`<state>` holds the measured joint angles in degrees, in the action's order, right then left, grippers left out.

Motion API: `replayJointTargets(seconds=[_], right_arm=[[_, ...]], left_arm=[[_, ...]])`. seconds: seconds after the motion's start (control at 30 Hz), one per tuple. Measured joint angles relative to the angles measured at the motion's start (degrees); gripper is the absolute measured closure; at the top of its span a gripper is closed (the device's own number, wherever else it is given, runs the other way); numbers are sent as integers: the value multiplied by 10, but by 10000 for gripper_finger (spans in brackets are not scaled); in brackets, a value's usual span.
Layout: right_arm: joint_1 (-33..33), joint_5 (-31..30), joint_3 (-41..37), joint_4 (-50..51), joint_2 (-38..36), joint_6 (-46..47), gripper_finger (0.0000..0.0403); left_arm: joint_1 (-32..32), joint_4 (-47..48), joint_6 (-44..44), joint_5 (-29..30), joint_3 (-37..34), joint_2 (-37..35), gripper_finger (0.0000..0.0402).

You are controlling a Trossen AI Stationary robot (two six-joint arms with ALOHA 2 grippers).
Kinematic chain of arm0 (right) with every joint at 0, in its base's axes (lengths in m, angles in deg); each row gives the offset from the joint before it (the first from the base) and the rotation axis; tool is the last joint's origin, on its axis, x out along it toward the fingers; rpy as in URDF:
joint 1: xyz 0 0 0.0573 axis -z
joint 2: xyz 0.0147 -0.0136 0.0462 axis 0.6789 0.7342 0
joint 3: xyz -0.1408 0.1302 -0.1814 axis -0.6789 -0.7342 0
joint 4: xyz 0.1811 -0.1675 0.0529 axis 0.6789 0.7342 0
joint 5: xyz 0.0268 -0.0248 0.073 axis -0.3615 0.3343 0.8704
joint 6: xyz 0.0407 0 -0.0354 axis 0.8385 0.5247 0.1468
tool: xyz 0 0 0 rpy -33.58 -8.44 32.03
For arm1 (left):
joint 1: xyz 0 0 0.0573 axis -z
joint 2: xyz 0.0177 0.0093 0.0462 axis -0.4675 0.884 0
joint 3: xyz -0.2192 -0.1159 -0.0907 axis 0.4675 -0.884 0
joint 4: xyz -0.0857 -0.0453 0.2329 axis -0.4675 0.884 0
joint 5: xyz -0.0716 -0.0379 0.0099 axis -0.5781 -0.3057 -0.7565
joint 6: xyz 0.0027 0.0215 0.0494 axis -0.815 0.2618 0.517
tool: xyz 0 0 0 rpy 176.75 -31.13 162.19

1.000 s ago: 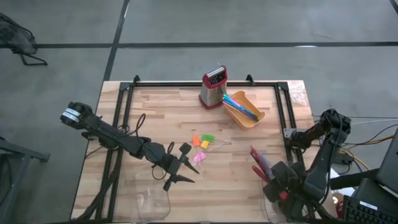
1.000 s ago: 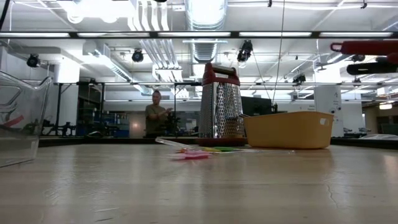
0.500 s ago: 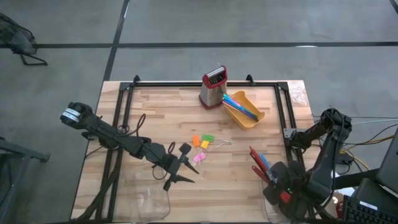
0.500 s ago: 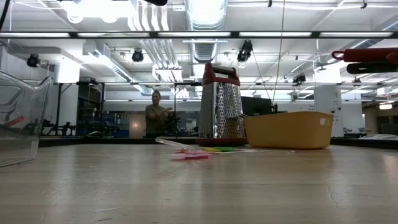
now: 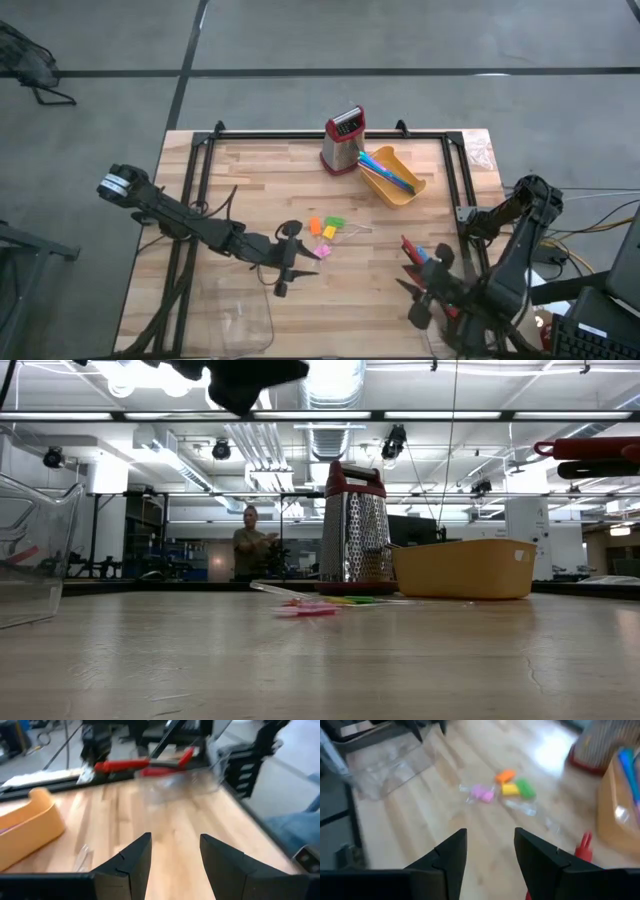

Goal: Pick & Place Kitchen Items
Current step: Put the yellow spatula into the left transparent bin

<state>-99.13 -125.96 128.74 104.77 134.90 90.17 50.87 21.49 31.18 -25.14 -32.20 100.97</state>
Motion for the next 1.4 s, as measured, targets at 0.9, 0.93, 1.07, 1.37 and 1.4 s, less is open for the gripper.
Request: replayJointTargets(seconds=[0.9, 0.93, 1.07, 1.37, 1.4], right_arm=[[257, 223, -92, -535, 54, -723, 395], [260, 239, -104, -551, 50, -736, 394], [268, 276, -158, -601, 21, -773, 394], [275, 397, -360, -856, -117, -846, 394], [277, 395, -378, -869, -132, -837, 394]], left_arm=[[-5, 76, -8, 41, 0, 0, 227], [-5, 82, -3, 41, 0, 0, 227], [-5, 96, 14, 40, 0, -1, 227], [-6, 119, 13, 40, 0, 0, 227], [-6, 118, 7, 40, 0, 1, 227]])
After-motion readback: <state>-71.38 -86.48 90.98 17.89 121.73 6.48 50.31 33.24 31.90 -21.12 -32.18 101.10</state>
